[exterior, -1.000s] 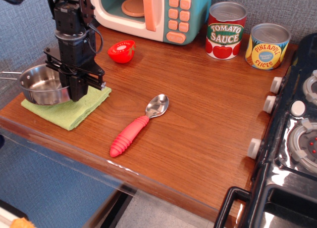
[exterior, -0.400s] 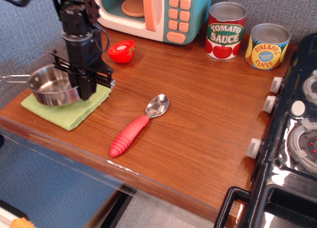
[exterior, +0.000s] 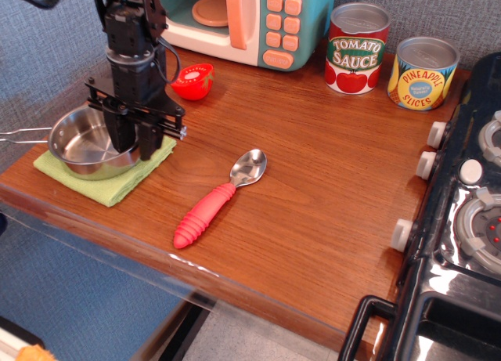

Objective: Put the sauce pan on the cloth.

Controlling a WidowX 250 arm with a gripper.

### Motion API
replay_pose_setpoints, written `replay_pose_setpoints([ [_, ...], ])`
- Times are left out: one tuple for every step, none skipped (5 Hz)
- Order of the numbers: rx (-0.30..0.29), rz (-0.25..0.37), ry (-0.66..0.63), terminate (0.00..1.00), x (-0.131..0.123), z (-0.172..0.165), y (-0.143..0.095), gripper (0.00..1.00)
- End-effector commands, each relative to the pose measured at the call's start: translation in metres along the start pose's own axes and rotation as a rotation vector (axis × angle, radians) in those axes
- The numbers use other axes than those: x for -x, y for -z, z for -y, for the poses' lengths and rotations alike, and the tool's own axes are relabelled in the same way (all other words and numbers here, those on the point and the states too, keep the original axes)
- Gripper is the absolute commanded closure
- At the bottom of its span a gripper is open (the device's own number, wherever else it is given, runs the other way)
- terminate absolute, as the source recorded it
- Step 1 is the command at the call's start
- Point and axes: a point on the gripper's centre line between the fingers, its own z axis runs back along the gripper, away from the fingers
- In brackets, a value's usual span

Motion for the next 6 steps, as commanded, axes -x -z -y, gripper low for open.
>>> replay_pose_setpoints([
  [0.099,0.202,-0.056,0.00,-0.016,0.013,-0.066,0.00],
  [0.105,0.195,0.002,0.00,-0.029,0.034,-0.093,0.00],
  [0.093,0.100,0.023,0.00,-0.044,0.056,-0.101,0.00],
  [0.098,0.052,0.052,0.00,-0.057,0.071,-0.093,0.00],
  [0.098,0.052,0.052,0.00,-0.057,0.071,-0.093,0.00],
  [0.098,0.052,0.052,1.00,-0.057,0.071,-0.093,0.00],
])
